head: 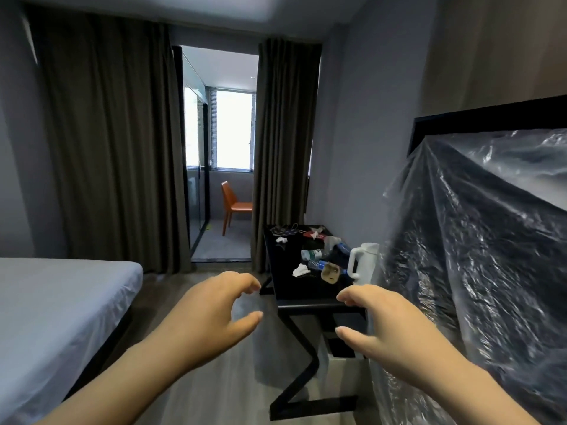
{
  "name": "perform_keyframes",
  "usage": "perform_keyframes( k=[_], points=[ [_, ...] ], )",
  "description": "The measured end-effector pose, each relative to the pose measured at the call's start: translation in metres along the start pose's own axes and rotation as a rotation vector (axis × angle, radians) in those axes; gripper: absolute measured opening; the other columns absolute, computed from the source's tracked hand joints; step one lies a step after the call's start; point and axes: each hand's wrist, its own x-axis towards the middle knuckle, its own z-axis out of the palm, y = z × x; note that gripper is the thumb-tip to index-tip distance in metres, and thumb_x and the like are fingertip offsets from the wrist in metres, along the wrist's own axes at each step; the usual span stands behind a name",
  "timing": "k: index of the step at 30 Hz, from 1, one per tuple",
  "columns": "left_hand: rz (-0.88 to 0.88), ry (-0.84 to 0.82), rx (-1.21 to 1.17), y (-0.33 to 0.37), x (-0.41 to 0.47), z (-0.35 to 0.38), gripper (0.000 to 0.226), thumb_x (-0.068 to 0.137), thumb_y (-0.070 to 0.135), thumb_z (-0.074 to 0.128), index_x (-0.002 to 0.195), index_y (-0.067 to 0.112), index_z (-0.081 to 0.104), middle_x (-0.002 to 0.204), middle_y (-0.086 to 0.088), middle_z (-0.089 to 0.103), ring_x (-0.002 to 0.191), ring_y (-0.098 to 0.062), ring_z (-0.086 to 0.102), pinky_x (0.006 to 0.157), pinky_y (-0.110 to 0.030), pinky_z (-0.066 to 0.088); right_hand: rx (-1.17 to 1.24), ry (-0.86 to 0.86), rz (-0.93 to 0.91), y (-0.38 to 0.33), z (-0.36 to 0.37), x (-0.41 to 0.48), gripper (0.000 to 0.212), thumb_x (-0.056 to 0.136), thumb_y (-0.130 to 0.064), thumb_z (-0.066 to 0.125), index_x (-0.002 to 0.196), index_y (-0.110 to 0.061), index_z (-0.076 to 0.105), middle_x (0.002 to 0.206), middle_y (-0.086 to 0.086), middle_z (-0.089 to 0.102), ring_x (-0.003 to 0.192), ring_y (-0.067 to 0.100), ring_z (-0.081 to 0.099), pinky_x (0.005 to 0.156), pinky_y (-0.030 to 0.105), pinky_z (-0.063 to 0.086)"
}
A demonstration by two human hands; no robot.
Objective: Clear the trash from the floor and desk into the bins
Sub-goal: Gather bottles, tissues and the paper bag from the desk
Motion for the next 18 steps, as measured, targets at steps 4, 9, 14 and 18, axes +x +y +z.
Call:
perform_keyframes(
  k=[4,9,14,18],
  points=[
    [-0.005,-0.041,-0.036,-0.039,0.049,0.029,0.039,0.085,0.051,0.057,0.121,0.04,0.051,0.115,0.025,0.053,0.103,0.007,0.049,0.089,-0.011,0.041,0.009,-0.052,0.04,0.016,0.03,0.056,0.044,0.083,-0.052,0.059,0.124,-0.04,0.049,0.119,-0.025,0.053,0.111,-0.005,0.047,0.092,0.015,0.038],
    [-0.001,-0.095,-0.04,-0.082,0.115,0.073,0.038,0.087,0.05,0.056,0.123,0.038,0.051,0.118,0.024,0.053,0.104,0.008,0.048,0.084,-0.005,0.035,0.043,-0.079,0.064,0.048,0.073,0.129,0.042,0.082,-0.052,0.06,0.122,-0.042,0.05,0.115,-0.027,0.053,0.108,-0.007,0.048,0.091,0.012,0.037],
    [-0.02,-0.105,-0.032,-0.124,0.193,0.113,0.04,0.086,0.049,0.057,0.124,0.036,0.051,0.12,0.022,0.054,0.105,0.006,0.049,0.089,-0.009,0.039,0.092,-0.113,0.083,0.094,0.121,0.209,0.043,0.083,-0.051,0.06,0.124,-0.041,0.05,0.115,-0.027,0.053,0.107,-0.006,0.048,0.089,0.013,0.038],
    [-0.036,-0.118,-0.013,-0.152,0.26,0.134,0.041,0.087,0.048,0.057,0.125,0.037,0.052,0.12,0.021,0.055,0.107,0.005,0.05,0.09,-0.012,0.041,0.107,-0.146,0.096,0.129,0.142,0.273,0.048,0.085,-0.05,0.06,0.13,-0.039,0.048,0.125,-0.023,0.053,0.116,-0.004,0.048,0.097,0.016,0.04]
  ],
)
